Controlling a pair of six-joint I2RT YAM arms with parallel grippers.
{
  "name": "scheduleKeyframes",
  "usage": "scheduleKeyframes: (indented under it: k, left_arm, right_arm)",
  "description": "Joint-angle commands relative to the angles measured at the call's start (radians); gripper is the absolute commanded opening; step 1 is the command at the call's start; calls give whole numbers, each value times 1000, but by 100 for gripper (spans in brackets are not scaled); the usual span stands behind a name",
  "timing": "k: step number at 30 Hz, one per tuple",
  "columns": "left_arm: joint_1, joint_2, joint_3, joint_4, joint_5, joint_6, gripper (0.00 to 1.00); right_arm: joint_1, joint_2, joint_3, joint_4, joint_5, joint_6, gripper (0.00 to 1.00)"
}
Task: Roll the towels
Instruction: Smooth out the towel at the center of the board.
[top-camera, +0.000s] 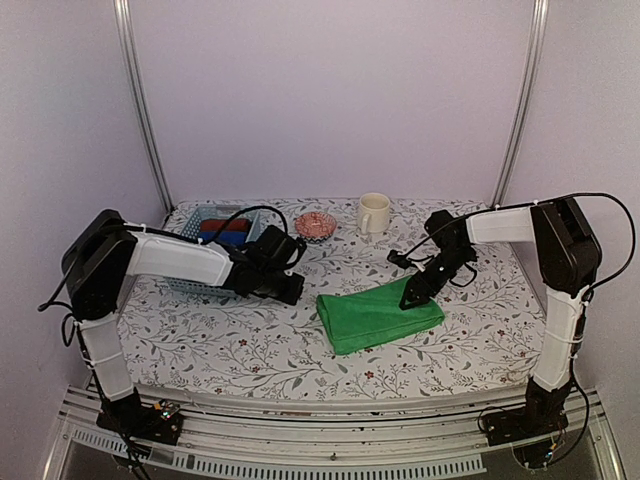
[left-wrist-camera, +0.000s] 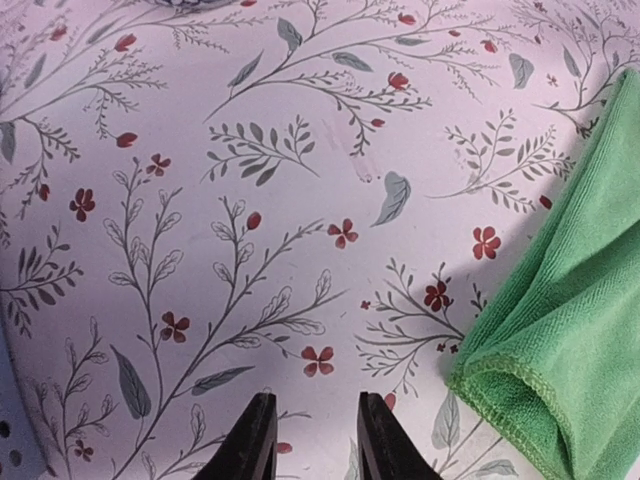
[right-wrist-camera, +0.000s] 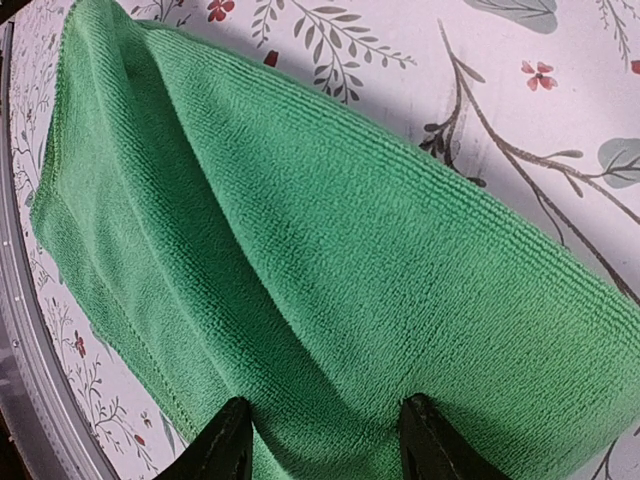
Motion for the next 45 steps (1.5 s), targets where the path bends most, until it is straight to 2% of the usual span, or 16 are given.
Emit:
scheduleKeyframes:
  k: [1, 8, 12, 17, 20, 24, 34, 40, 45]
  left_arm:
    - [-13, -41, -19, -46, 37, 28, 30]
    - [-21, -112, -73, -28, 208, -71, 28]
    - [-24, -198, -160, 131, 373, -187, 25]
    - [-26, -180, -194, 311, 510, -327, 27]
    - [-29, -132, -173, 344, 514, -382, 28]
    - [-31, -75, -117, 297, 467, -425, 32]
    - [-35, 29, -33, 226, 445, -435, 34]
    - [-44, 41, -23, 184, 420, -452, 32]
    - [-70, -23, -41, 145, 392, -458, 31]
  right_arm:
    - [1, 40, -18, 5, 13, 2, 53]
    - [0, 14, -4, -30, -13, -7, 52]
    - [1, -60, 4, -53, -19, -14, 53]
    - [1, -118, -3, -58, -6, -22, 53]
    - [1, -120, -17, -47, 1, -24, 53]
    - [0, -120, -36, -32, -10, -21, 53]
    - [-1, -115, -57, -9, -25, -21, 53]
    - [-1, -114, -62, -3, -31, -23, 53]
    - [0, -111, -70, 2, -32, -23, 53]
